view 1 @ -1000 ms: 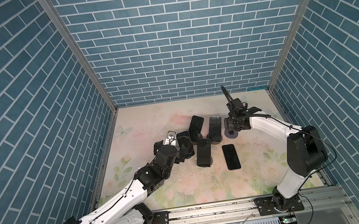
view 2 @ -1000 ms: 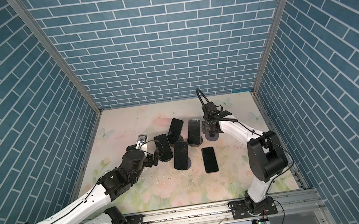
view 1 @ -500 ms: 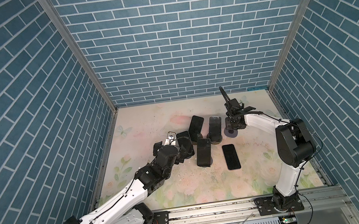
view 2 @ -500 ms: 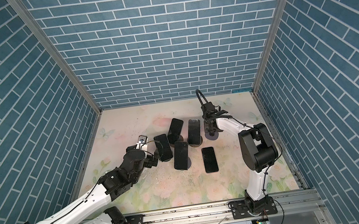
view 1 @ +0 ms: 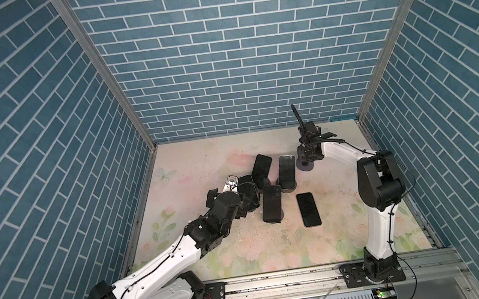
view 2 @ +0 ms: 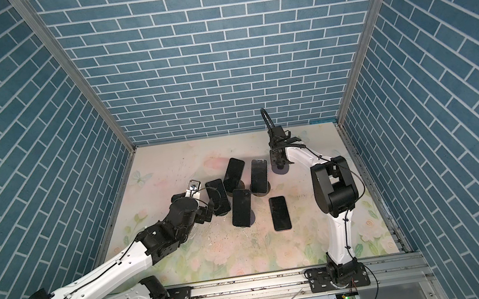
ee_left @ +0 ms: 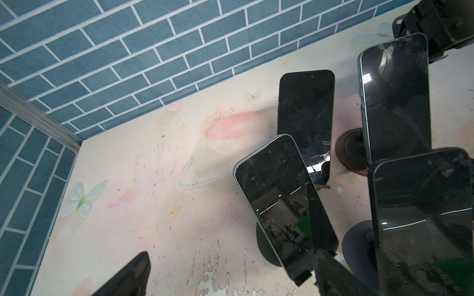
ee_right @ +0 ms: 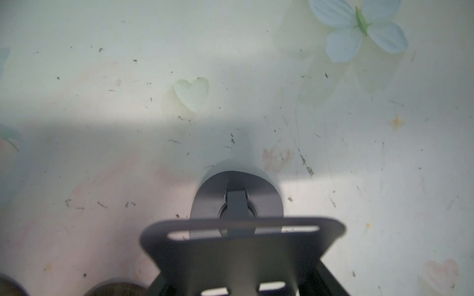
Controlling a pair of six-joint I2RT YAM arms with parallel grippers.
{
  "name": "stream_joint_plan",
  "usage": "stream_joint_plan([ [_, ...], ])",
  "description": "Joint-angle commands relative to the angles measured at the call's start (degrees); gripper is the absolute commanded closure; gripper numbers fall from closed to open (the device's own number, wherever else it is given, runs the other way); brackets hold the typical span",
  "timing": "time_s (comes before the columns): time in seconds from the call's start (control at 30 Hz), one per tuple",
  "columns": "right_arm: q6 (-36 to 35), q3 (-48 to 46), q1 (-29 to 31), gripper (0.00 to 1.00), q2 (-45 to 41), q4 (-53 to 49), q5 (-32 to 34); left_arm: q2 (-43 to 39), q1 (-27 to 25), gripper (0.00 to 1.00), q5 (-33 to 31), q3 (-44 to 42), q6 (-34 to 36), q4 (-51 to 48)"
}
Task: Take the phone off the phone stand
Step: 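Move the open right gripper back above the empty grey stand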
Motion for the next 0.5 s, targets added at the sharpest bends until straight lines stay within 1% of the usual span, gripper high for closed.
stream_joint_plan([
  [0.0,-3.2,3.4,-0.2,0.47,1.8,-3.3,0.1,0.0,-0.4,0.00,-0.8,1.5,0.7,-0.5],
  [0.07,-3.2,3.8,-0.3,0.46,2.3,-3.7,0.2,-0.1,-0.4,0.00,-0.8,1.5,0.8,-0.5],
  [0.17,-3.2,4.0,-0.3,0.41,2.4,-3.9,0.2,-0.2,-0.4,0.00,-0.7,1.5,0.7,-0.5],
  [0.23,-3.3,4.2,-0.4,0.36,2.1,-4.1,0.4,-0.4,-0.4,0.00,-0.6,1.5,0.5,-0.7],
  [0.3,-3.3,4.5,-0.5,0.27,1.6,-4.4,0.5,-0.4,-0.4,0.00,-0.5,1.6,0.3,-0.9],
  [0.37,-3.5,4.8,-0.6,0.22,0.9,-4.7,0.8,-0.7,-0.4,0.00,-0.4,1.6,0.2,-1.2],
  [0.47,-3.8,5.2,-0.7,0.17,-0.6,-5.2,1.4,-1.3,-0.4,0.00,-0.4,1.5,0.1,-1.5],
])
